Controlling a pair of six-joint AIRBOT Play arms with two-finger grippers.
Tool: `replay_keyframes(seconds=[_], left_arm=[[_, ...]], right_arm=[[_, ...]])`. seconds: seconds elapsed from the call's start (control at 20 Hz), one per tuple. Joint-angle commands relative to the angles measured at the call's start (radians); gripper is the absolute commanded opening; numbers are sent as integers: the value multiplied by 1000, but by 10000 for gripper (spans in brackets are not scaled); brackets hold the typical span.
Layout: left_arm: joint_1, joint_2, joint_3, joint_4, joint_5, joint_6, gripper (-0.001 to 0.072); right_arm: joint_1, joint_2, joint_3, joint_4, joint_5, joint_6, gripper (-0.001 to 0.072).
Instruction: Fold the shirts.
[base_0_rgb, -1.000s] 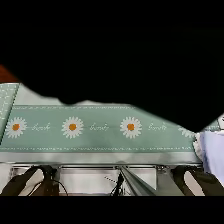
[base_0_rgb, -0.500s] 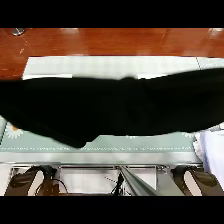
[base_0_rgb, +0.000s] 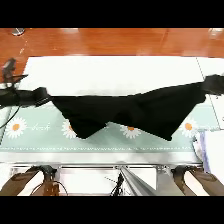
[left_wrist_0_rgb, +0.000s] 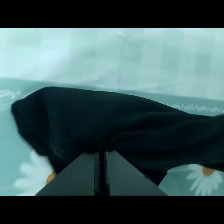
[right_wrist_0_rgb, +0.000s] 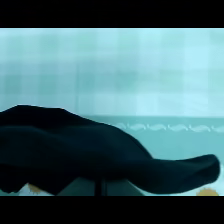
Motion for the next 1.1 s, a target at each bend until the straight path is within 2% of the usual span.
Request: replay_keyframes(seconds=[0.0,0.3,0.5,0.65,0.7,0.8,0.9,1.05], left_arm=[[-27,-296,125,-143,105,68,22],[-37,-660,502,-179,105,39,22],[-38,-772,638,-180,138,39,22],[-39,-793,640,-179,158,40,31],[-36,-793,641,-178,154,40,105],[-4,-784,665,-172,92,39,695],[80,-782,744,-127,-77,39,707],[247,-768,793,-35,-374,13,706]], right_arm=[[1,-255,69,26,-103,-16,20],[0,-618,342,75,-155,48,20],[0,-757,407,153,-253,163,20],[0,-829,407,241,-299,190,21],[-2,-845,407,285,-305,189,89],[-27,-848,410,376,-283,138,603],[-93,-832,461,402,-156,76,628],[-231,-762,497,320,79,-2,627]])
